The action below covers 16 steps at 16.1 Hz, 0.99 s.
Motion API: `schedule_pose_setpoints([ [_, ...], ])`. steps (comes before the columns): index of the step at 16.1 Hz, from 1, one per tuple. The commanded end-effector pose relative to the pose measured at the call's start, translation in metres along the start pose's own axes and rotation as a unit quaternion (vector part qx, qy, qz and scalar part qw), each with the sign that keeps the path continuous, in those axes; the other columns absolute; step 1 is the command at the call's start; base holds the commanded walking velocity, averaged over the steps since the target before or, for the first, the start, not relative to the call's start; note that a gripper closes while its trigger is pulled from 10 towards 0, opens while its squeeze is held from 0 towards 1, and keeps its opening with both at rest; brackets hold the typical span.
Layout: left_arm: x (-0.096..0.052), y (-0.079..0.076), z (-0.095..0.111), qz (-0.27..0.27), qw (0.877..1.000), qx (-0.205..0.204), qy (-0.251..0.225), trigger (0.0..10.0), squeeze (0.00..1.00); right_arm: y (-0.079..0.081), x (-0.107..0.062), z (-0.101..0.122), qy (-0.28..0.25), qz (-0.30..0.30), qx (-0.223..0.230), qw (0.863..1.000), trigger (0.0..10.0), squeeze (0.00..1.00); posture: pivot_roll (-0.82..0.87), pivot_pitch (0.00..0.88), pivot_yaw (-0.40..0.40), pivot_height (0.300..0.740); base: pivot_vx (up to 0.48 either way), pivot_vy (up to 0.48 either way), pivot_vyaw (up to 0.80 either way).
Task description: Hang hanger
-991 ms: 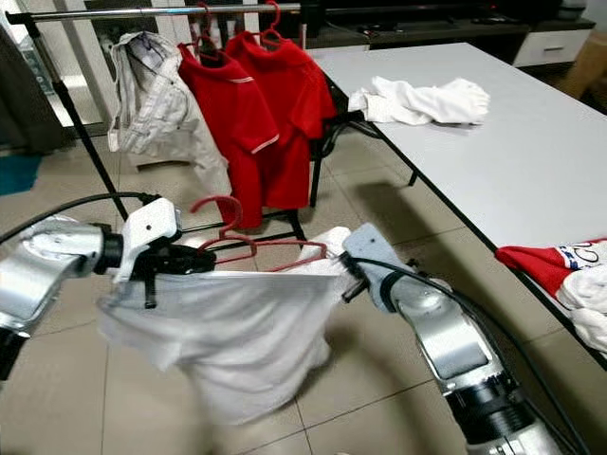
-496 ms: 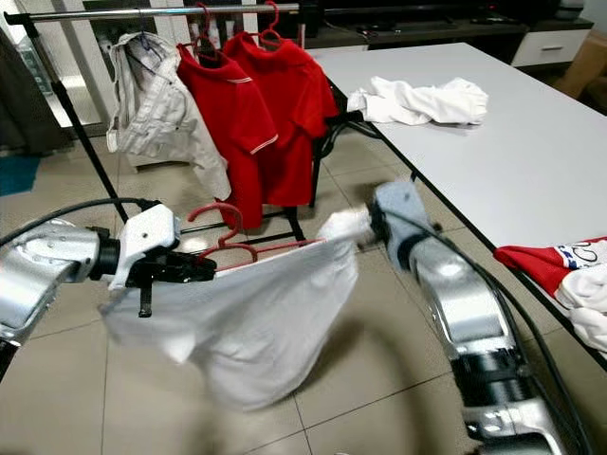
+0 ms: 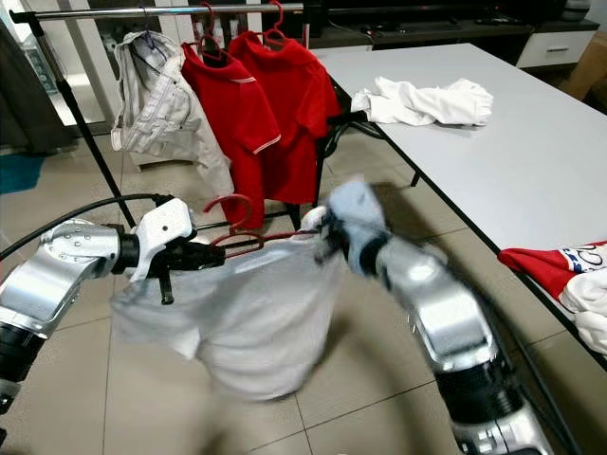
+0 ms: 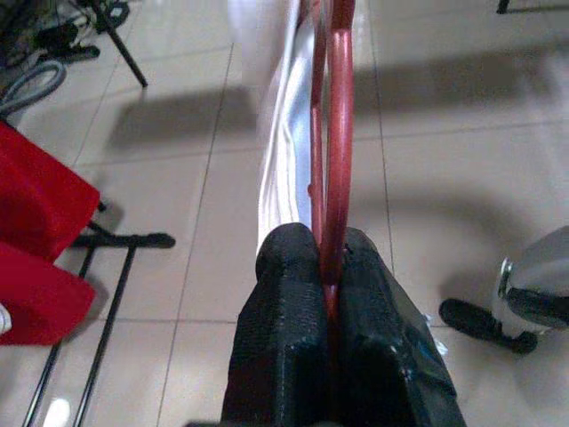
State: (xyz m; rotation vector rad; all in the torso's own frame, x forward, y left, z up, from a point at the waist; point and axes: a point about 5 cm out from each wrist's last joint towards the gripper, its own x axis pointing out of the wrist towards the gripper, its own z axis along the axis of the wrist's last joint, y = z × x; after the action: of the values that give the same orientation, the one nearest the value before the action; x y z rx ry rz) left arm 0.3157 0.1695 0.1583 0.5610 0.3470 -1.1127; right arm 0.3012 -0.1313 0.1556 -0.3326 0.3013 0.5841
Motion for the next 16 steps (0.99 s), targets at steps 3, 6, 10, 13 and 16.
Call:
schedule_pose_setpoints([
  [3,-0.007,-0.004,0.013,-0.032,0.999,0.02,-0.028,0.0,0.0,-0.008,0.0,-0.004,0.019,-0.036,-0.005,0.999,0.0,0.0,-0.11,0.0,0.016,0.74,0.0,0.0,0.0],
  [6,-0.006,-0.006,0.009,-0.04,0.999,0.017,-0.017,0.0,0.0,-0.023,0.0,-0.001,0.015,-0.077,-0.009,0.997,0.0,0.0,-0.11,0.0,0.021,0.74,0.0,0.0,0.0],
  [10,0.0,0.008,0.01,0.025,0.999,0.029,-0.018,0.0,0.0,0.002,0.001,0.003,0.013,-0.014,-0.006,1.0,0.0,0.0,-0.12,0.0,0.023,0.74,0.0,0.0,0.0],
  [13,0.001,0.008,0.01,0.024,0.999,0.027,-0.019,0.0,0.0,0.02,0.003,0.007,-0.003,0.016,0.022,1.0,0.0,0.0,-0.12,0.0,0.025,0.74,0.0,0.0,0.0],
  [16,0.004,0.0,0.01,-0.01,0.999,0.027,-0.029,0.0,0.0,0.033,0.007,0.014,-0.024,0.03,0.044,0.998,0.0,0.0,-0.12,0.0,0.028,0.74,0.0,0.0,0.0],
])
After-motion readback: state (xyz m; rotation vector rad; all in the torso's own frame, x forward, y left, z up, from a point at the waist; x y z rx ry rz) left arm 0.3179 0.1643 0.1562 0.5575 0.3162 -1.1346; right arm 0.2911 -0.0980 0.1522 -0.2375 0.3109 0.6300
